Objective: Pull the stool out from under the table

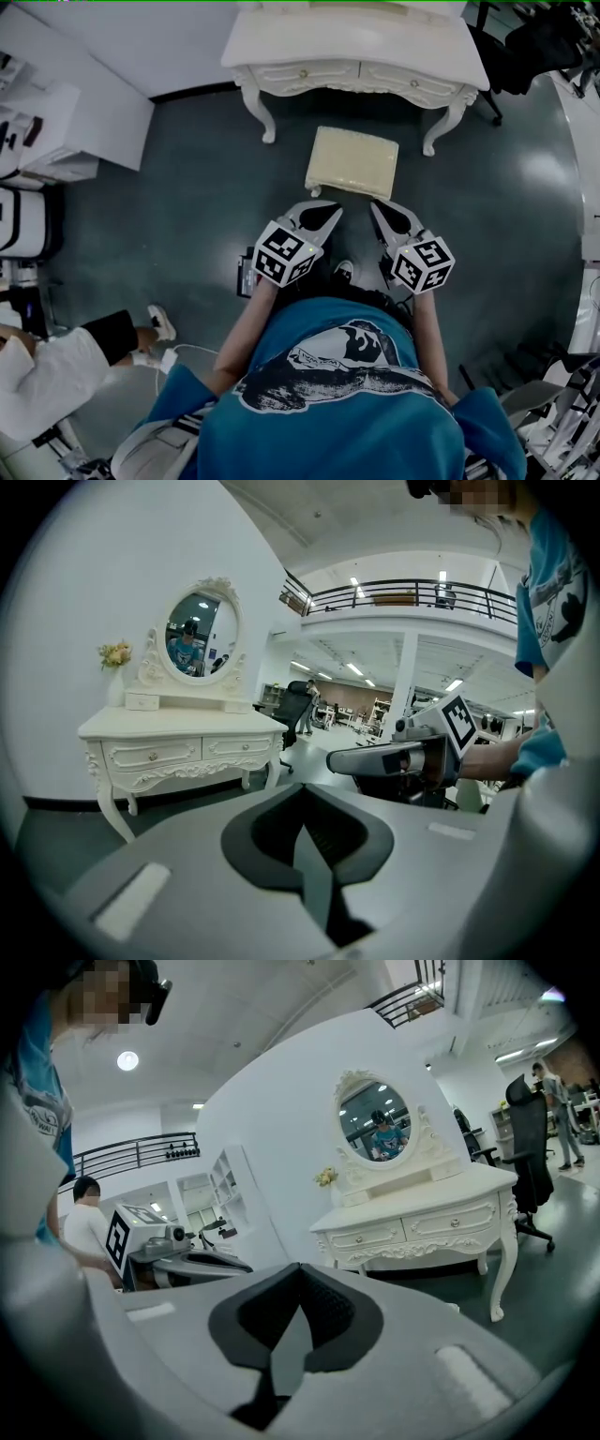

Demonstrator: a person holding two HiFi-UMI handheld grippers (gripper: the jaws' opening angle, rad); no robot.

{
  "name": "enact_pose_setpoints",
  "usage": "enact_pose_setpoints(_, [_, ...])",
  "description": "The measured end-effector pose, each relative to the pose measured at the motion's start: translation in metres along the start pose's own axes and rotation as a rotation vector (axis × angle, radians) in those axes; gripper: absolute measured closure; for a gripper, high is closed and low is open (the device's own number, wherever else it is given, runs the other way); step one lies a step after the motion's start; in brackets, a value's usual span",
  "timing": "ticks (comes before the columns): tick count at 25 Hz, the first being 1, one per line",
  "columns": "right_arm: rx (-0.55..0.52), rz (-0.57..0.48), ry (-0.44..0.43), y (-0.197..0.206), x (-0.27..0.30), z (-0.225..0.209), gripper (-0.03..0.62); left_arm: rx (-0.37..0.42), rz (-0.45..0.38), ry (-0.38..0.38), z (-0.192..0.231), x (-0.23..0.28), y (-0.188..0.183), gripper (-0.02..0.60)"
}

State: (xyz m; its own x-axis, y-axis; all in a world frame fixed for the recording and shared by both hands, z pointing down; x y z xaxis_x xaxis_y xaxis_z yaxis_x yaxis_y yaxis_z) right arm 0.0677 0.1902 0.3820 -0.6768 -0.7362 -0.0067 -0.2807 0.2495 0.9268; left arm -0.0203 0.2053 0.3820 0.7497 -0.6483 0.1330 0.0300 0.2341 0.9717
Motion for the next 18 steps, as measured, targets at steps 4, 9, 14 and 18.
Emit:
enact_pose_setpoints(4, [0.004,-0.007,-0.021,-0.003,-0.002,0.008,0.592,0.000,0.012,0.016,-0.008,-0.004,0.003,0.569])
enact_pose_setpoints(9, [-0.009,-0.001,-0.042,-0.002,-0.008,0.016,0.592,0.003,0.010,0.023,-0.016,-0.006,0.003,0.569])
enact_pose_setpoints(14, [-0.027,0.030,-0.058,0.001,-0.015,0.015,0.592,-0.001,-0.006,0.021,-0.021,-0.002,-0.001,0.569])
enact_pose_setpoints(18, [-0.018,0.040,-0.067,0.000,-0.020,0.012,0.592,-0.003,0.001,0.030,-0.027,0.004,0.001,0.569])
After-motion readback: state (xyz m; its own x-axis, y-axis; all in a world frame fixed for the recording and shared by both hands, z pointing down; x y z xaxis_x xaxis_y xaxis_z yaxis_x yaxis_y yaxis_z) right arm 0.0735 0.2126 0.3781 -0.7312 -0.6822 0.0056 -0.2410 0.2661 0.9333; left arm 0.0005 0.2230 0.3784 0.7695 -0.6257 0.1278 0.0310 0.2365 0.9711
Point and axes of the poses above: the fingertips, and each gripper's own axes: x forward along the fingers, z to its left, y out of its underside, the point moved 2 cm from there along -x, backward along the fingers, and after that the axes turned 15 degrees about -z, right-handed, at the moved point
